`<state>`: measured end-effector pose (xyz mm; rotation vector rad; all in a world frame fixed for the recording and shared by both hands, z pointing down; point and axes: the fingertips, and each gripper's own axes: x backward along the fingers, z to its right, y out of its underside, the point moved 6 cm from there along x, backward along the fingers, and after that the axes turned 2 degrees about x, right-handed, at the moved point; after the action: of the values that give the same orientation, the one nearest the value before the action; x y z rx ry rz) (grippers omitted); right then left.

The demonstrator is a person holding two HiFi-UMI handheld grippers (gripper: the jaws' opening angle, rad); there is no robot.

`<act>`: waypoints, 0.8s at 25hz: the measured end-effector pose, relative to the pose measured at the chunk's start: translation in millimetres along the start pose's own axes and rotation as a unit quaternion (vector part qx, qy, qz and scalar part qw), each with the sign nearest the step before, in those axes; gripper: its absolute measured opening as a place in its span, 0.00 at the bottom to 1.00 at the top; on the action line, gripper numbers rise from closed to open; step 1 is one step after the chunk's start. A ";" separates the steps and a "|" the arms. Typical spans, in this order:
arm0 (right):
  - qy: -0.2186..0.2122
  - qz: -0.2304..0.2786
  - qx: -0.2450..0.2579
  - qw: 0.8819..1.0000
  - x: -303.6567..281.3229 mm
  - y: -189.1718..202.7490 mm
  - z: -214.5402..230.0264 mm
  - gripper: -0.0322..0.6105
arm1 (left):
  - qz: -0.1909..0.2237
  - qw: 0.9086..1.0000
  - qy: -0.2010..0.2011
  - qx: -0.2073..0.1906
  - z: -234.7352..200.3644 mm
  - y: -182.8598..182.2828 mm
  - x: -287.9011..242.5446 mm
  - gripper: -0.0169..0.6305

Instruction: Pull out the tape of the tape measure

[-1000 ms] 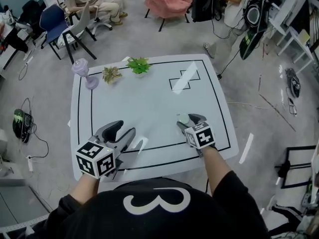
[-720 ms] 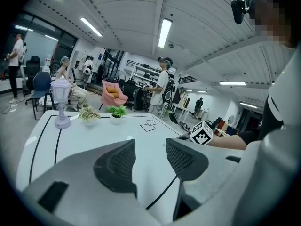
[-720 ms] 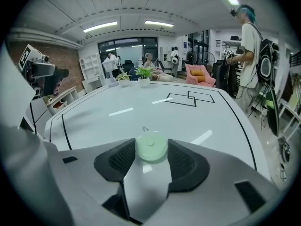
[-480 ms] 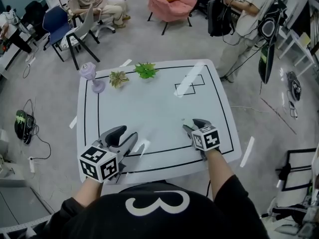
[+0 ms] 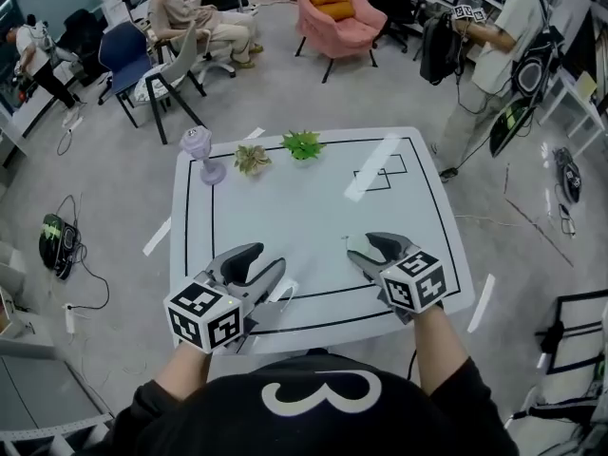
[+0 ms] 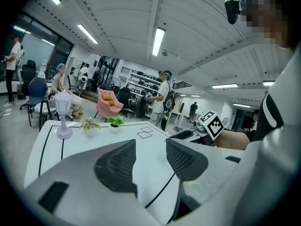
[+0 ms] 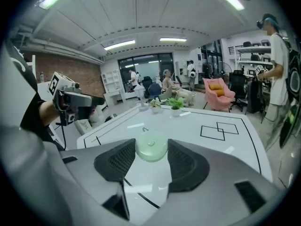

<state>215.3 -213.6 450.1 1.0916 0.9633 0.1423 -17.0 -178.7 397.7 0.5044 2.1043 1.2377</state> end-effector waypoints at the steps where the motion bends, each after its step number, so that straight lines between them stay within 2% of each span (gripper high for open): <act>1: -0.010 0.007 0.006 1.000 3.6 -7.3 -9.6 0.39 | 0.002 1.000 0.004 0.000 0.2 -0.9 2.7 0.32; 11: -0.102 0.062 0.086 0.989 26.9 -73.7 -93.8 0.39 | 0.015 0.998 0.057 -0.025 10.1 -23.0 24.4 0.32; 15: -0.124 0.065 0.111 0.984 32.7 -85.0 -115.5 0.39 | 0.023 0.994 0.095 -0.053 23.9 -31.7 34.2 0.32; 20: -0.131 0.061 0.138 0.980 41.7 -96.4 -132.3 0.39 | 0.026 0.987 0.118 -0.110 37.9 -41.2 45.8 0.32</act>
<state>112.3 -148.4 333.0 1.3877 0.6914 -0.0379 -24.3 -146.9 333.2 0.3278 2.1202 1.6057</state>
